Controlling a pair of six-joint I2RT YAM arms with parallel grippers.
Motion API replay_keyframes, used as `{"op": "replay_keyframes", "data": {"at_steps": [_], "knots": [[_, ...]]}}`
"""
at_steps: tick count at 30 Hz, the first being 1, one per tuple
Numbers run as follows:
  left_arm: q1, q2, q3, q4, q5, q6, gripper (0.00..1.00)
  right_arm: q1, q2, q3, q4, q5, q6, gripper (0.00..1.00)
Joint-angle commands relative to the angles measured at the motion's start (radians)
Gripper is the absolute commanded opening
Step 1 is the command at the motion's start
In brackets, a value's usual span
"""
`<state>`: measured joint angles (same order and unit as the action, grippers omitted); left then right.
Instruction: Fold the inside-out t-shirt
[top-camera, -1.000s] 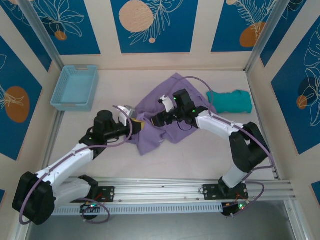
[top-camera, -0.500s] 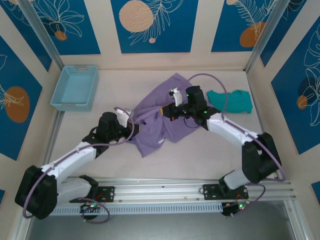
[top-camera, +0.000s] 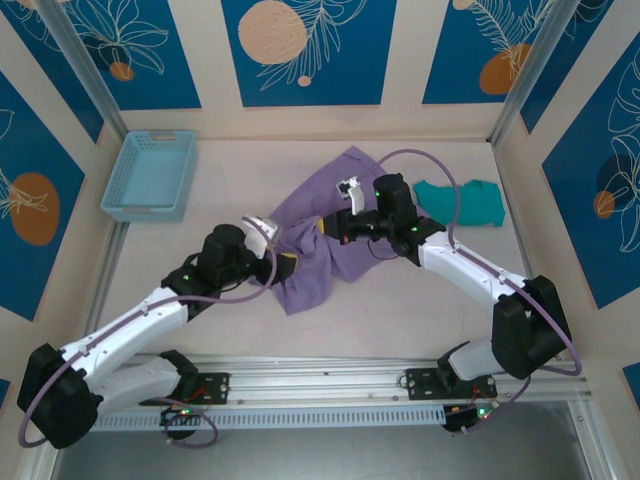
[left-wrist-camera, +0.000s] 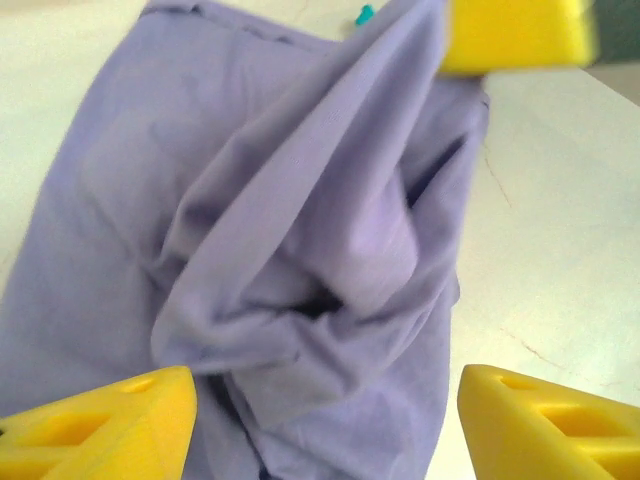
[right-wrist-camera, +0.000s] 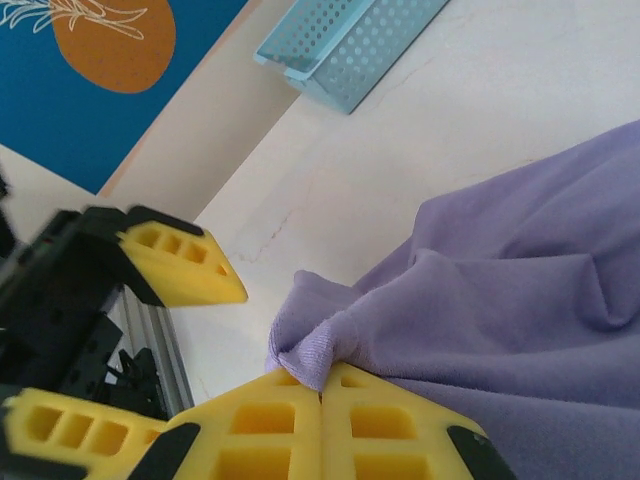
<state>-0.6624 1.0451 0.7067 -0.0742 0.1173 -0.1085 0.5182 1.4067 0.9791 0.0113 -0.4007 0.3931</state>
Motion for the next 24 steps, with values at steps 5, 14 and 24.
{"op": "replay_keyframes", "data": {"at_steps": [5,14,24], "knots": [[-0.036,0.148,0.174,-0.069,0.082,0.092,0.52,0.003,-0.003,0.036,-0.092,-0.003,0.003,0.0],[-0.038,0.265,0.213,-0.074,0.136,0.007,0.47,-0.01,0.002,0.043,-0.094,0.005,0.014,0.0],[-0.034,0.349,0.243,-0.033,0.123,-0.015,0.17,-0.015,-0.006,0.032,-0.09,0.025,0.018,0.0]]}}
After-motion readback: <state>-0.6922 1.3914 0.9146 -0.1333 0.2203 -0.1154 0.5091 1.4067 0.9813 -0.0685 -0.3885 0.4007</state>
